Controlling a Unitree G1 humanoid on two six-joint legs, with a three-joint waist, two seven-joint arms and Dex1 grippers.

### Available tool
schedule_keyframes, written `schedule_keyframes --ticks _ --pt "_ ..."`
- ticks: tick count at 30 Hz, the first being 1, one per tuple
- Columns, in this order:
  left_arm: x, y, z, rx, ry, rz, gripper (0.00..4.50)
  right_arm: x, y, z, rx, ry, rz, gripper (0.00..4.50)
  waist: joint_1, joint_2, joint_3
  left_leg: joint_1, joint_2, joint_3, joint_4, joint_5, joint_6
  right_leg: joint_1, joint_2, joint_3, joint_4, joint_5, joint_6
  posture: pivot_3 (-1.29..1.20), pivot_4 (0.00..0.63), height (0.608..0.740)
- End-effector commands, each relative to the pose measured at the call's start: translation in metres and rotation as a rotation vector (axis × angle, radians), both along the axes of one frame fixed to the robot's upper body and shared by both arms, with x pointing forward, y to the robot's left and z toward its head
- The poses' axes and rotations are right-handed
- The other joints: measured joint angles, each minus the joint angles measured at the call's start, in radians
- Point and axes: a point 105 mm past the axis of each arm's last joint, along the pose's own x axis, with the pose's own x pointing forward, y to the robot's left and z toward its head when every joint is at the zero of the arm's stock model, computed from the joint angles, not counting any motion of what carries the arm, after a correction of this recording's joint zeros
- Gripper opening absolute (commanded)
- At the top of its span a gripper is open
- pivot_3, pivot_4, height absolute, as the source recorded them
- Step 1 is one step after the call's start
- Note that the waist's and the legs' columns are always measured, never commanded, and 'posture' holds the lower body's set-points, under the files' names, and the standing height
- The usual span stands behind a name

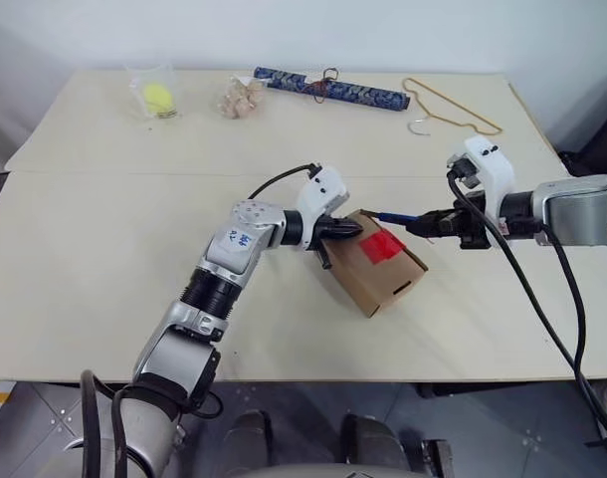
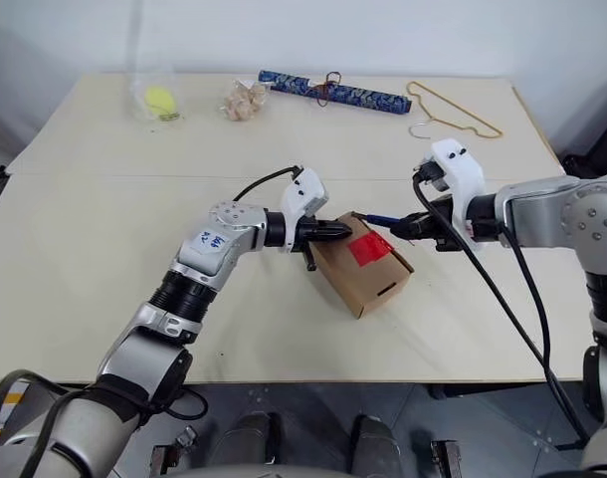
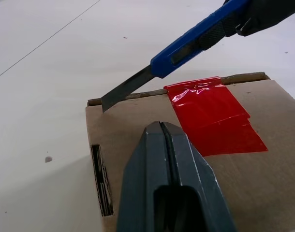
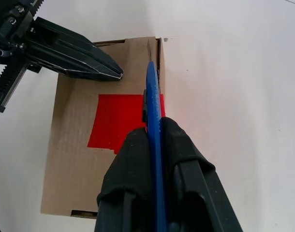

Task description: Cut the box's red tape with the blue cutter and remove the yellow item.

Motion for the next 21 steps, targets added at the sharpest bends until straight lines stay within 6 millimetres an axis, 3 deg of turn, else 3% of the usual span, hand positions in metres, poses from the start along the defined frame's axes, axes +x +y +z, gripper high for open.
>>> schedule_keyframes --ticks 1,5,9,21 --pt "-0.004 0.001 -0.008 0.022 0.013 0.001 0.0 0.0 -0.002 0.019 0.027 -0.058 0.001 0.09 -0.001 0.0 0.0 0.0 0.0 0.0 0.0 0.0 0.0 0.0 0.0 0.0 0.0 0.0 0.0 0.0 0.15 0.74" --pt "-0.007 0.0 -0.01 0.024 0.018 -0.007 0.0 -0.002 0.0 0.032 0.098 -0.072 0.024 0.09 0.0 0.0 0.0 0.0 0.0 0.0 0.0 0.0 0.0 0.0 0.0 0.0 0.001 0.0 0.0 0.0 0.15 0.74" --pt "-0.008 -0.001 -0.011 0.028 0.018 -0.013 0.0 -0.003 -0.001 0.031 0.106 -0.065 0.022 0.09 0.0 0.0 0.0 0.0 0.0 0.0 0.0 0.0 0.0 0.0 0.0 0.0 0.001 0.0 0.0 0.0 0.15 0.74" --pt "-0.011 -0.005 -0.014 0.052 0.016 -0.033 0.0 -0.001 -0.006 -0.002 0.046 -0.016 -0.015 0.09 0.0 0.0 0.0 0.0 0.0 0.0 0.0 0.0 0.0 0.0 0.0 0.0 0.001 0.0 0.0 0.0 0.15 0.74"
